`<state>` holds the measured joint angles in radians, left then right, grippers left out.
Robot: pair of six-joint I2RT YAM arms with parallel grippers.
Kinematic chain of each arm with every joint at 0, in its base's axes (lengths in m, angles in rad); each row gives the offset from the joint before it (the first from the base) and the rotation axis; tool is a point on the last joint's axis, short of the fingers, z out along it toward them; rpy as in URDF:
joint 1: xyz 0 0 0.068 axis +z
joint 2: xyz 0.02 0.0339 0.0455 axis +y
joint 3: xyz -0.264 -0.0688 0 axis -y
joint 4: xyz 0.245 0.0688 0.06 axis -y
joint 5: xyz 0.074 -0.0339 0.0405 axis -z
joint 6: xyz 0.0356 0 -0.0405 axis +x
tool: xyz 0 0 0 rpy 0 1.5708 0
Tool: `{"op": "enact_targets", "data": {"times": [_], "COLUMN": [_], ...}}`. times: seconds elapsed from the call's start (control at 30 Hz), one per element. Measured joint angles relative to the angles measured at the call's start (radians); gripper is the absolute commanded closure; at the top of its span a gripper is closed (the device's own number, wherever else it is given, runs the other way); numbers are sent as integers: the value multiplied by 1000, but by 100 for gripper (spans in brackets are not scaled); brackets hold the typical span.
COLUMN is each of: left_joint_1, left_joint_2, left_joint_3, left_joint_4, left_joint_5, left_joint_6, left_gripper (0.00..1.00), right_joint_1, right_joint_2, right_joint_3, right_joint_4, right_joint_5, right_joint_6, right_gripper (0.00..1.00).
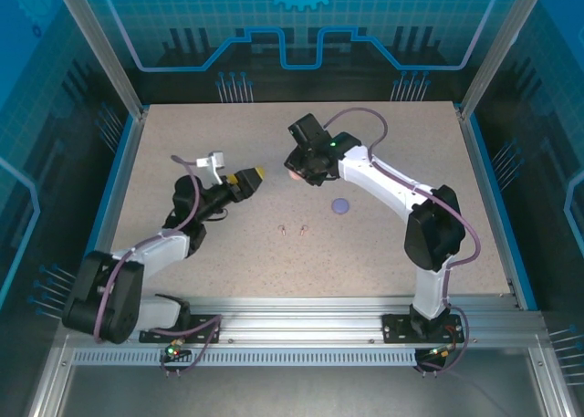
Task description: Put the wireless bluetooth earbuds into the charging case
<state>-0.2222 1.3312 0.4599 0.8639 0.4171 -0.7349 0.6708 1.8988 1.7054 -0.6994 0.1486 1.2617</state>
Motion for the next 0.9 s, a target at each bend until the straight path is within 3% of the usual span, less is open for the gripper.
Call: {"op": "enact_targets", "data": {"times": [0.23, 0.4, 0.9], "left_joint_1": [-97, -138, -195], "left_joint_2": [191, 257, 297], "left_joint_3": [-39, -45, -5], "left_joint_4": [278, 403, 481], "left_joint_5": [-20, -60, -144], "left_joint_6": [-19, -21, 29], "left_gripper": [27, 31, 46], "right_joint_1": [5, 16, 42], "right_joint_2": [-8, -12, -27], "right_joint_3": [0, 0, 0], "right_joint_4": [47, 65, 90], "right_joint_5": [-27, -27, -30], "right_joint_6": [51, 72, 86], "right_gripper": [64, 64, 64]}}
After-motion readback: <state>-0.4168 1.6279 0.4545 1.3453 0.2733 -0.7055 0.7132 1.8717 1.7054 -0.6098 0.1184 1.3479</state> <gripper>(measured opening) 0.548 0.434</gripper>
